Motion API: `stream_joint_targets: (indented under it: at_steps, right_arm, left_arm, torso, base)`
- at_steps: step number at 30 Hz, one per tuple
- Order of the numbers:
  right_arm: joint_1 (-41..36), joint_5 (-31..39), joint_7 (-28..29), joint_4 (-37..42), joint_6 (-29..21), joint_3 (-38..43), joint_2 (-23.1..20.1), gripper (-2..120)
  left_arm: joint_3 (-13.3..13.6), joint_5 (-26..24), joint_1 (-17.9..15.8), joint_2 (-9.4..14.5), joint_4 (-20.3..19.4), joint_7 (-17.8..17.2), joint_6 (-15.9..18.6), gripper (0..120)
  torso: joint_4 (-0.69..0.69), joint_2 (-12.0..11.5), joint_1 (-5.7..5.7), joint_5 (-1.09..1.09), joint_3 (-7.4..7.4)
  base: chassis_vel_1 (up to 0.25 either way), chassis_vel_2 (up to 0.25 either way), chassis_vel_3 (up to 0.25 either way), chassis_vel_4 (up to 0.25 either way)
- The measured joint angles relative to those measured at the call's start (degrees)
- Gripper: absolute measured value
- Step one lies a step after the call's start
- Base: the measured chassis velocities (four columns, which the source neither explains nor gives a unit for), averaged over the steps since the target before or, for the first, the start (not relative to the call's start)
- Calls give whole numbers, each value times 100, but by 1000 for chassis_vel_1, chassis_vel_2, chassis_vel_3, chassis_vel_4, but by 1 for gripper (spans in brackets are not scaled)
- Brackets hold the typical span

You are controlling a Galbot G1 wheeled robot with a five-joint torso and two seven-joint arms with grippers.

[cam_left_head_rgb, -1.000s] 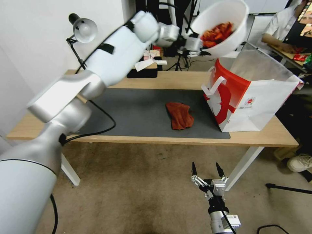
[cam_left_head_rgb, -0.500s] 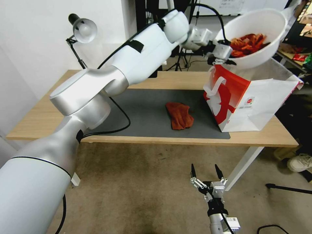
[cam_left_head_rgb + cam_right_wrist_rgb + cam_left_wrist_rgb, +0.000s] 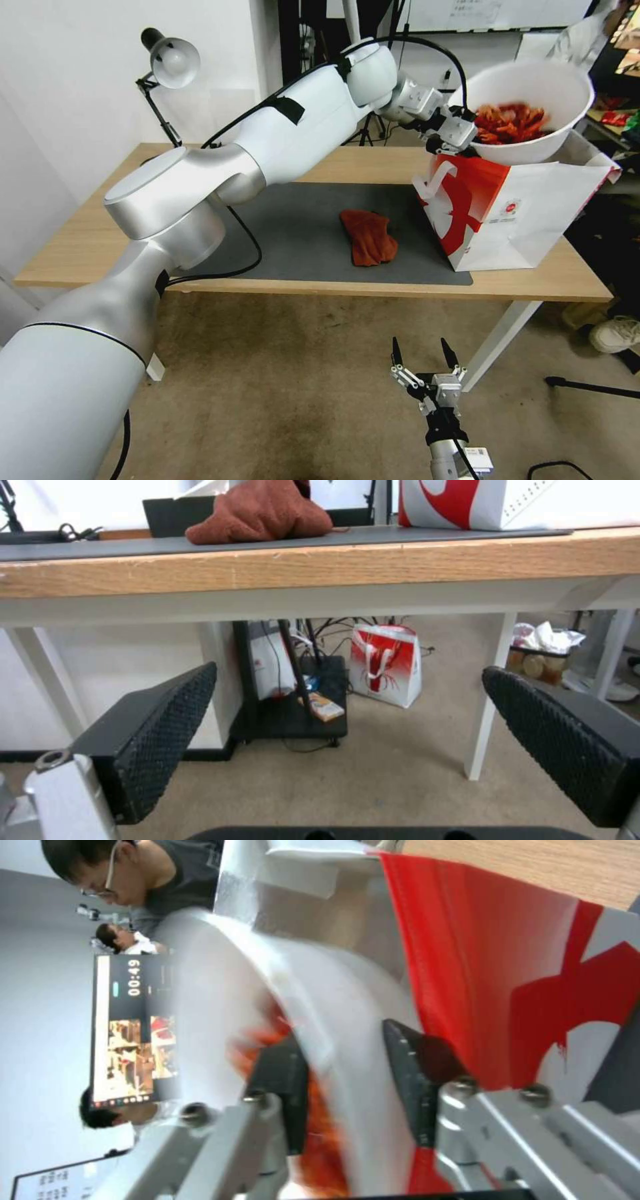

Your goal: Sweep shrimp from table into container with towel, then put container into takeout bag.

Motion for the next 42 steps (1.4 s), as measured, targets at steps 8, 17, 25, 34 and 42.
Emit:
stream_joint_targets:
  at_steps: [8, 17, 25, 34, 42]
  right_arm:
    - [22, -10, -9, -31, 0, -22, -13, 100]
    - [21, -9, -13, -33, -7, -44, -46, 100]
    - [36, -7, -23, -31, -18, -92, -43, 100]
    - [18, -32, -23, -15, -19, -68, 26, 100]
    - [30, -37, -17, 26, -25, -85, 63, 100]
  left_arm:
    - [11, -173, -24, 20, -100, -87, 84, 57]
    - [-189, -483, 28, 214, -254, -100, 333, 91]
    - [-567, -1119, 193, 860, -556, -789, 1022, 110]
    - [-577, -4173, 1863, 2518, -2950, -4145, 3177, 114]
    - [-1261, -4575, 3282, 2848, -4047, -5748, 2900, 106]
  torso:
    - [0, 0, 0, 0, 1]
    - [-1, 0, -1, 0, 0]
    - [0, 0, 0, -1, 0]
    - [3, -2, 2, -4, 1]
    - [-2, -1, 0, 2, -1]
  base:
    - [0, 0, 0, 0]
    - [0, 0, 0, 0]
    - [0, 0, 0, 0]
    - [0, 0, 0, 0]
    - [0, 0, 0, 0]
